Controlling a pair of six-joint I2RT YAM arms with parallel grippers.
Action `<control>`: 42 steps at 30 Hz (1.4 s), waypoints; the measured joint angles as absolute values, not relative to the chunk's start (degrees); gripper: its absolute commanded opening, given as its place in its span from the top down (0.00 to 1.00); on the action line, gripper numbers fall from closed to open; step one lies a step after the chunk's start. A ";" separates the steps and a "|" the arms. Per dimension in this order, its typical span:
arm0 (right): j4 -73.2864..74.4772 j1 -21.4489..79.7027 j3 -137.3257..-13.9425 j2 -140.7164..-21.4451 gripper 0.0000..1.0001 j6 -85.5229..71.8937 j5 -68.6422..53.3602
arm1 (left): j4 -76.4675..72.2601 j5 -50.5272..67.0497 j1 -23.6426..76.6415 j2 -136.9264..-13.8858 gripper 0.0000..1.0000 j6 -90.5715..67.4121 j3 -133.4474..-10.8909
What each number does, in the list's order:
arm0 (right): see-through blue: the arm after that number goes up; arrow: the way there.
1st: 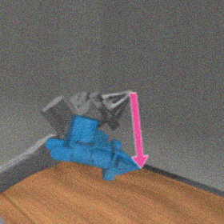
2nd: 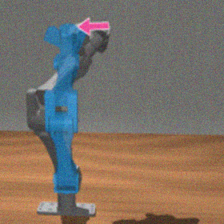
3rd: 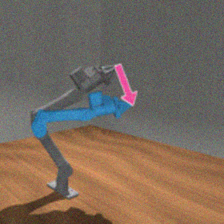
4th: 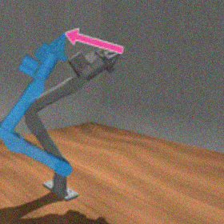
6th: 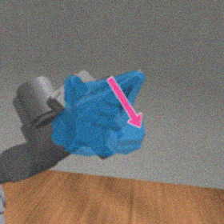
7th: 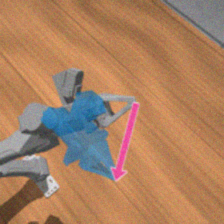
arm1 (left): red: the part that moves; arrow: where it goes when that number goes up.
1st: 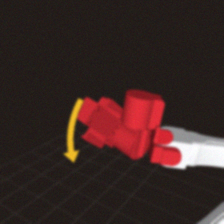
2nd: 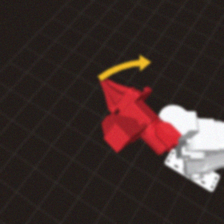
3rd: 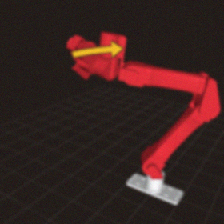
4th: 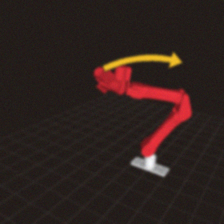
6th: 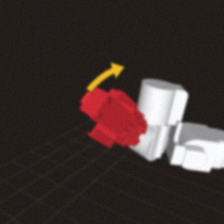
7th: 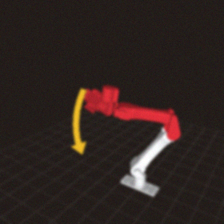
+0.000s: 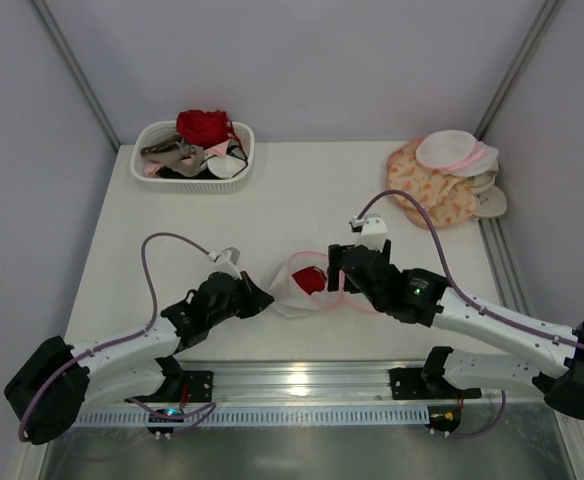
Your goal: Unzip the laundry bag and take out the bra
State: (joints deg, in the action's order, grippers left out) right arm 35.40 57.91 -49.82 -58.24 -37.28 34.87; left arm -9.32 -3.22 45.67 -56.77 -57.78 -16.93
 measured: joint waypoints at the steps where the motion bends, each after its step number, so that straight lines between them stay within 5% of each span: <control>1: 33.08 57.71 -49.82 -59.55 0.15 -35.83 33.26 | -9.67 -3.20 45.67 -57.19 1.00 -57.65 -16.75; 18: 13.02 54.68 -50.37 -86.19 0.25 -27.31 12.43 | -11.70 -3.42 45.67 -57.43 1.00 -57.52 -15.88; 28: 11.44 54.68 -53.23 -93.86 0.22 -25.71 16.93 | -11.90 -3.62 45.67 -57.47 1.00 -56.80 -15.88; 31: 9.96 54.68 -54.26 -96.62 0.44 -24.58 18.72 | -12.40 -3.57 45.67 -58.48 1.00 -56.82 -15.84; 33: 8.78 54.68 -54.57 -97.82 0.66 -23.62 19.18 | -12.91 -3.40 45.67 -58.94 1.00 -56.86 -15.81; 34: 8.12 54.68 -54.61 -98.35 0.90 -23.24 19.27 | -13.21 -3.36 45.67 -59.13 1.00 -56.88 -15.81; 35: 7.51 54.68 -54.61 -98.72 0.96 -22.63 19.31 | -13.47 -3.33 45.67 -59.24 1.00 -56.90 -15.81; 42: 3.40 54.68 -51.46 -96.44 0.96 -22.22 17.54 | -13.91 -3.16 45.67 -59.29 1.00 -56.97 -15.79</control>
State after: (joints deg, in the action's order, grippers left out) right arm 3.40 54.68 -51.46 -96.44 -22.22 17.54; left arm -13.91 -3.16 45.67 -59.29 -56.97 -15.79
